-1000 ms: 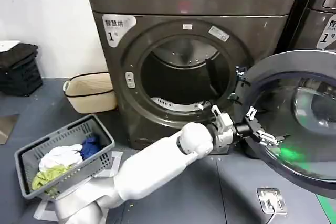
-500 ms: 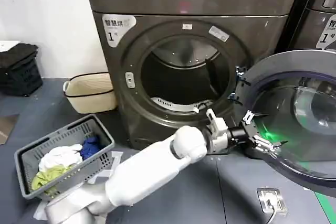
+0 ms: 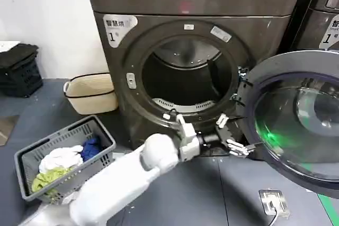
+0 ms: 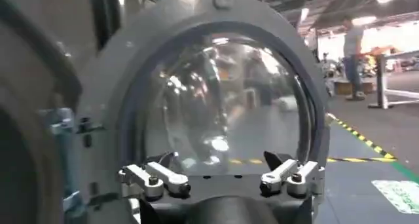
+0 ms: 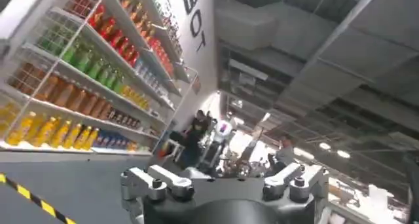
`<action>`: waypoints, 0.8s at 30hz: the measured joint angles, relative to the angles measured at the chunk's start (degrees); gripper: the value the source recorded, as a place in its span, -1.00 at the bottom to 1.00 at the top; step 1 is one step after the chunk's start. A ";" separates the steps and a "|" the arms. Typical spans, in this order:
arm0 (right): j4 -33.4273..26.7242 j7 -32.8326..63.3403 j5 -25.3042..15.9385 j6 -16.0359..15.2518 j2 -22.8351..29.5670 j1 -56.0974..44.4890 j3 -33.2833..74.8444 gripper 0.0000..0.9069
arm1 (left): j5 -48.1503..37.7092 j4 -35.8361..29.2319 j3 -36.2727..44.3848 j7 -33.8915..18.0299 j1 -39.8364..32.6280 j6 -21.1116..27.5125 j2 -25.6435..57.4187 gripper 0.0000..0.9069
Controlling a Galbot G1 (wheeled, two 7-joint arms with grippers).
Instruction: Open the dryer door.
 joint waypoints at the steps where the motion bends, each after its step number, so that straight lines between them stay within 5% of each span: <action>1: 0.19 0.02 0.03 -0.17 0.00 0.08 -0.22 1.00 | -0.07 -1.05 -0.81 -0.05 0.88 0.03 0.90 1.00; 24: -0.33 0.62 0.00 -1.65 0.00 1.83 -6.22 1.00 | -6.26 -18.48 -30.12 -6.08 27.57 6.39 17.94 1.00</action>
